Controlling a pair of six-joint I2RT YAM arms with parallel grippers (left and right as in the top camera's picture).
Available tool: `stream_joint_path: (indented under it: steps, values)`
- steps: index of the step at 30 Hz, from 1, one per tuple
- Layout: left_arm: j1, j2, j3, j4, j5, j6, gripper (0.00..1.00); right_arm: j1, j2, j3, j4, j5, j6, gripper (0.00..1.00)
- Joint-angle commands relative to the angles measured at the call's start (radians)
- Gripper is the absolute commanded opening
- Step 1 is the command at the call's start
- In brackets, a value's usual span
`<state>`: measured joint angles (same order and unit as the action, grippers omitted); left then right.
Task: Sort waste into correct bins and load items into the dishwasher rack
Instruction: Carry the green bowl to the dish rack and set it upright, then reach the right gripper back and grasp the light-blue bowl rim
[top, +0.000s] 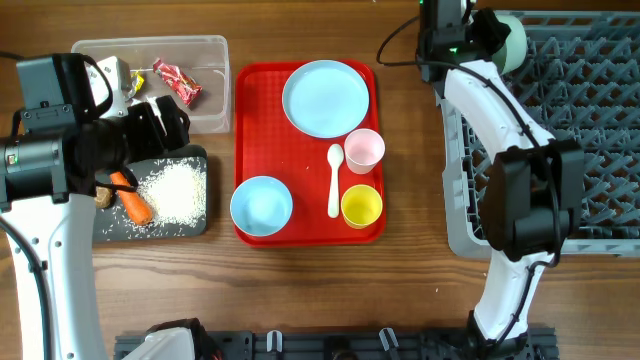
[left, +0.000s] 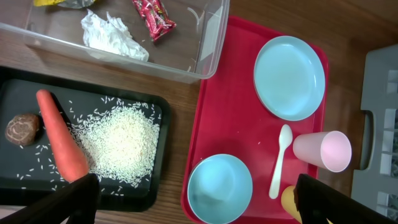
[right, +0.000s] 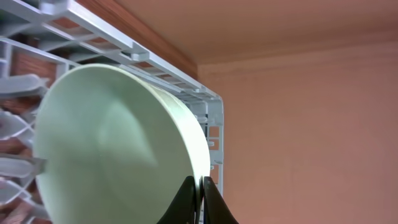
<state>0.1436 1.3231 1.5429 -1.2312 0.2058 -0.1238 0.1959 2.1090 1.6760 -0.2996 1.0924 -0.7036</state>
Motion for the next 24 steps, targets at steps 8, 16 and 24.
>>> stream_joint_path:
  steps: [8, 16, 24]
  values:
    - [0.005, -0.003, 0.008, 0.002, -0.006, 0.016, 1.00, 0.088, 0.015, -0.033, -0.050, -0.073, 0.026, 0.64]
    - [0.005, -0.003, 0.008, 0.002, -0.006, 0.016, 1.00, 0.116, 0.014, -0.033, -0.061, -0.061, 0.047, 0.95]
    - [0.005, -0.003, 0.008, 0.002, -0.006, 0.016, 1.00, 0.198, -0.002, -0.032, 0.002, -0.074, 0.211, 1.00]
